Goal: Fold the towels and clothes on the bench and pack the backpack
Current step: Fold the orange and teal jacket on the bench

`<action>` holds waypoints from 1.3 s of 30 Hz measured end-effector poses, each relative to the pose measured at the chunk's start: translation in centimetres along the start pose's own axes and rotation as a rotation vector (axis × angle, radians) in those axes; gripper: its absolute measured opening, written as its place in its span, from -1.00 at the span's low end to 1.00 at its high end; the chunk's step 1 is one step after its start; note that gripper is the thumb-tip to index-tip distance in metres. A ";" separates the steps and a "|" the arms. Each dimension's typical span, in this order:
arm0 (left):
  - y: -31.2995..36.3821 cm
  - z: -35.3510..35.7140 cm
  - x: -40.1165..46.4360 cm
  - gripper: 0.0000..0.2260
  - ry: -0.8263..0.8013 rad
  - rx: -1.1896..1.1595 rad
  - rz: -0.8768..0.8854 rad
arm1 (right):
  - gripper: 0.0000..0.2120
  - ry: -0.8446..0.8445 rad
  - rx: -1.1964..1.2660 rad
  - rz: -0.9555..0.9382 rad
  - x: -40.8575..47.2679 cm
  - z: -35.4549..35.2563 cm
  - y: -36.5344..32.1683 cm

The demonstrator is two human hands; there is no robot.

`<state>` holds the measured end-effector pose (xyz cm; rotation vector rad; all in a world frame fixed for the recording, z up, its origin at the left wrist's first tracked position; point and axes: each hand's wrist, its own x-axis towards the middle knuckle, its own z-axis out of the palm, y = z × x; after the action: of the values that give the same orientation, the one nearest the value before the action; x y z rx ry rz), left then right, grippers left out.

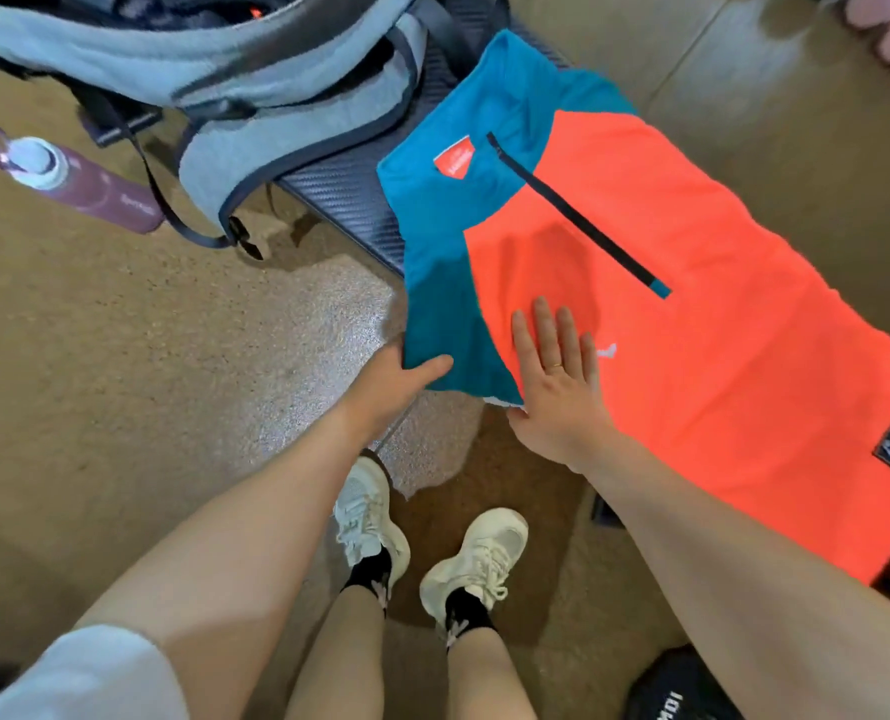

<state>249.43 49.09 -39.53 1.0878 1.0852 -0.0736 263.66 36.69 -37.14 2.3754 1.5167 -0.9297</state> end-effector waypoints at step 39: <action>16.5 3.9 -5.1 -0.66 0.021 1.091 0.281 | -0.75 -0.010 0.178 0.134 -2.2 -15.7 4.9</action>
<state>258.15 52.44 -24.50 2.2067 0.8777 -0.4693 273.67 39.92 -24.30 2.5533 1.3018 -1.0842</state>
